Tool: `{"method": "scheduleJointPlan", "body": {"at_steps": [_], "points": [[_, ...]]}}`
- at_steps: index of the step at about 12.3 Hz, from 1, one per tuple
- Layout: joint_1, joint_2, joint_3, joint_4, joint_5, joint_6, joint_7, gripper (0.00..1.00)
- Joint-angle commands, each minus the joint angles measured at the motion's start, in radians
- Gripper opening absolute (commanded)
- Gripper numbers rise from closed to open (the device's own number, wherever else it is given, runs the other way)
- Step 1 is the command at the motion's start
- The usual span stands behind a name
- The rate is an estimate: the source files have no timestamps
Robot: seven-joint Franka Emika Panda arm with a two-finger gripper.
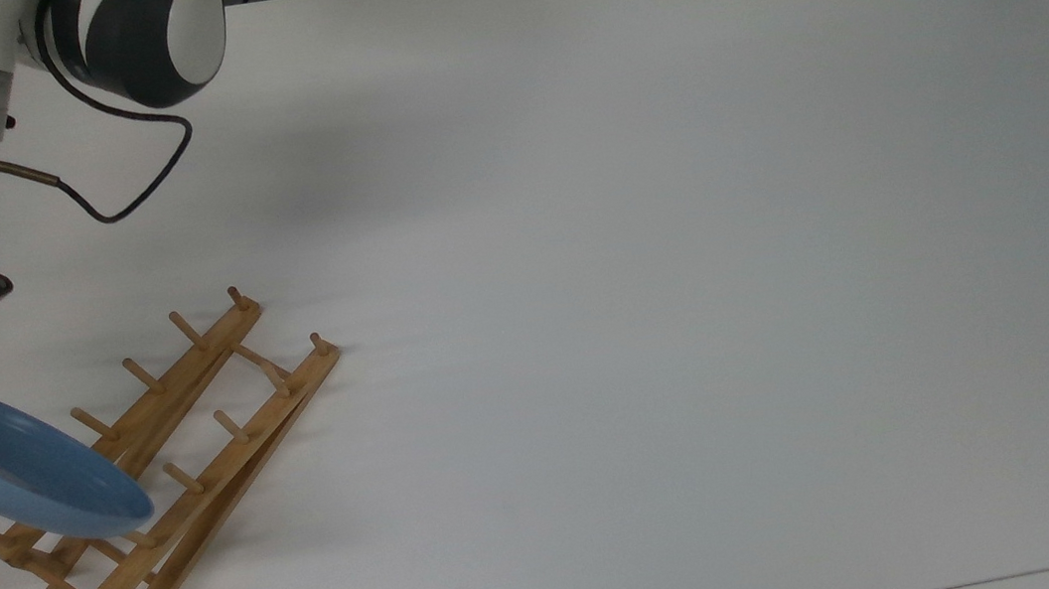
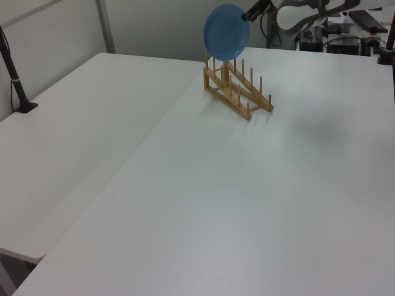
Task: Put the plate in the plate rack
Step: 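Lower the plate edge-first between the rack pegs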
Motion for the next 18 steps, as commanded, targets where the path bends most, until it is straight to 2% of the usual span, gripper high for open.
{"method": "scheduleJointPlan", "body": {"at_steps": [1,13,14,15,16,17,18], "points": [[0.007,0.028,-0.002,-0.003,0.026,0.035,-0.034,0.0],[0.007,0.03,-0.002,-0.087,0.024,0.034,-0.157,0.0],[0.006,0.034,-0.002,-0.087,0.024,0.034,-0.157,0.07],[0.006,0.036,-0.002,-0.087,0.026,0.034,-0.157,0.33],[0.006,0.036,-0.002,-0.088,0.032,0.034,-0.145,0.81],[0.007,0.035,-0.002,-0.096,0.032,0.034,-0.143,1.0],[0.009,0.031,-0.002,-0.095,0.035,0.032,-0.125,1.0]]}}
